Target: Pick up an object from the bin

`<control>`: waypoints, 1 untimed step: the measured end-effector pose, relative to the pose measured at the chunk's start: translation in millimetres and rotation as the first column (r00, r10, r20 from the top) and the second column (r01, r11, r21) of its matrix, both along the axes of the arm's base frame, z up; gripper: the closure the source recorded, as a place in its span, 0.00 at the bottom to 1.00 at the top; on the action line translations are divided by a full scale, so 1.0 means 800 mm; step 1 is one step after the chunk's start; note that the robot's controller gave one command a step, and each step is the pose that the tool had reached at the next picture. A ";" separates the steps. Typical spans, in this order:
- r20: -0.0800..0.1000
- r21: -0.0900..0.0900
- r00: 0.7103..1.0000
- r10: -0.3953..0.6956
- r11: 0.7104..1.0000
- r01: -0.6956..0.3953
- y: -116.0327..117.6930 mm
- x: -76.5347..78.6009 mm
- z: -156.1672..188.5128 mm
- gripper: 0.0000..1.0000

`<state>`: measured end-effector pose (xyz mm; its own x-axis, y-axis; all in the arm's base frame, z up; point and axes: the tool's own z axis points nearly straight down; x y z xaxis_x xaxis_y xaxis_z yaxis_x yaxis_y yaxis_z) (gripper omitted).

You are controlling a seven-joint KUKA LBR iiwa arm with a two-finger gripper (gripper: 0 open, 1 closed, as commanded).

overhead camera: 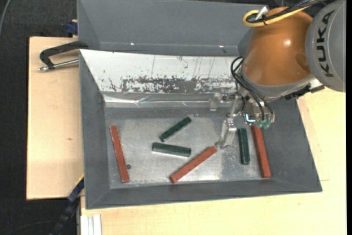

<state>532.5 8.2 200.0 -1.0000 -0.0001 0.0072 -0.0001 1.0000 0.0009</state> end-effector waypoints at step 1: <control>-0.002 0.000 1.000 0.023 1.000 -0.023 0.001 -0.047 -0.167 0.00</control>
Offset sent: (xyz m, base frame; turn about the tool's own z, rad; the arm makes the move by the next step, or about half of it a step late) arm -0.0348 0.0004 -0.1300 -0.0242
